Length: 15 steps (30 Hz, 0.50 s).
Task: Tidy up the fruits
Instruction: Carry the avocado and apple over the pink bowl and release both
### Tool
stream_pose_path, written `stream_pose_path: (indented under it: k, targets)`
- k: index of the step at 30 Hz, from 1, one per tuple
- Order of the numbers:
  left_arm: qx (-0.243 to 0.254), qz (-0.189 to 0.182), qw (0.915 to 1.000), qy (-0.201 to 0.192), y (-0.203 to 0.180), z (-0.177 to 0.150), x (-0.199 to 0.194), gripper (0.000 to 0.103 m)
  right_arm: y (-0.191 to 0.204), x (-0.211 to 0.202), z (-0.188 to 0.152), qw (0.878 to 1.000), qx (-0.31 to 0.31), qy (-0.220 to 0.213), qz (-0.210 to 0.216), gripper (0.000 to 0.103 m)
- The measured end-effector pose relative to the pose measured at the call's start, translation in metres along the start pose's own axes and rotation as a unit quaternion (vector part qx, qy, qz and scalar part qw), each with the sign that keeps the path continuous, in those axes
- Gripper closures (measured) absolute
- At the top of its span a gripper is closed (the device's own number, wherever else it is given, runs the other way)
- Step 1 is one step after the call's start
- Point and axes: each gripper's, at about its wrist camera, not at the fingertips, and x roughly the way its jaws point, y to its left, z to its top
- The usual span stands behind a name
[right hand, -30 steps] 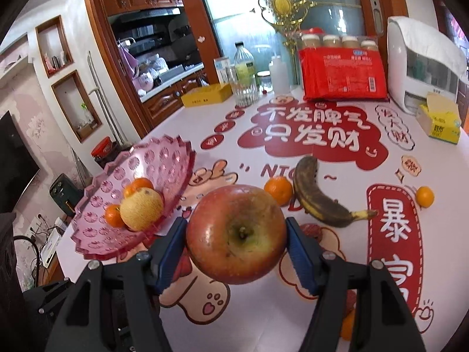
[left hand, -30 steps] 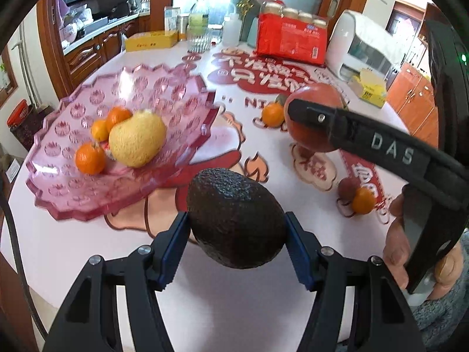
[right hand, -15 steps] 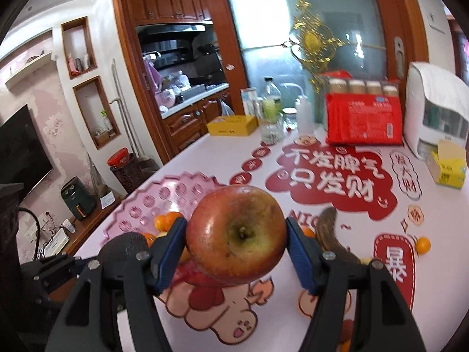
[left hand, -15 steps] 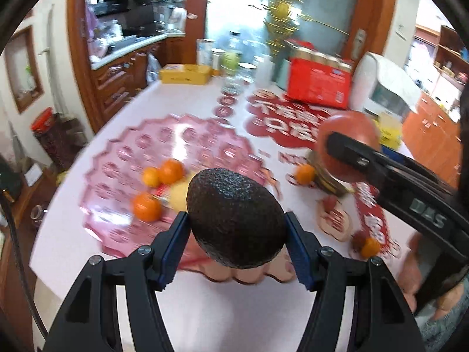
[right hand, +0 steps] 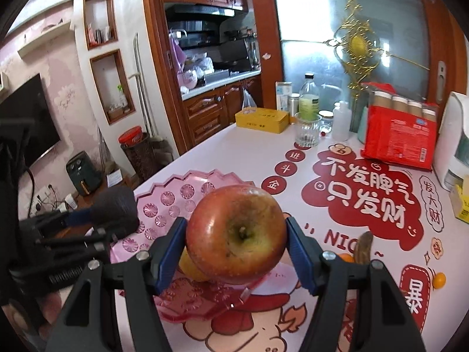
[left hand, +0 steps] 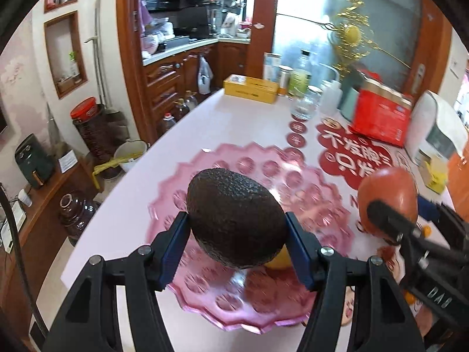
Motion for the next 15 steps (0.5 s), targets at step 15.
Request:
stream_pose_path:
  k: [15]
  targets:
    - [-0.021,0.023,0.9968,0.073,0.030,-0.003,0.082,0.040,0.002,0.102,-0.015,0.996,-0.003,0.084,-0.013,0.036]
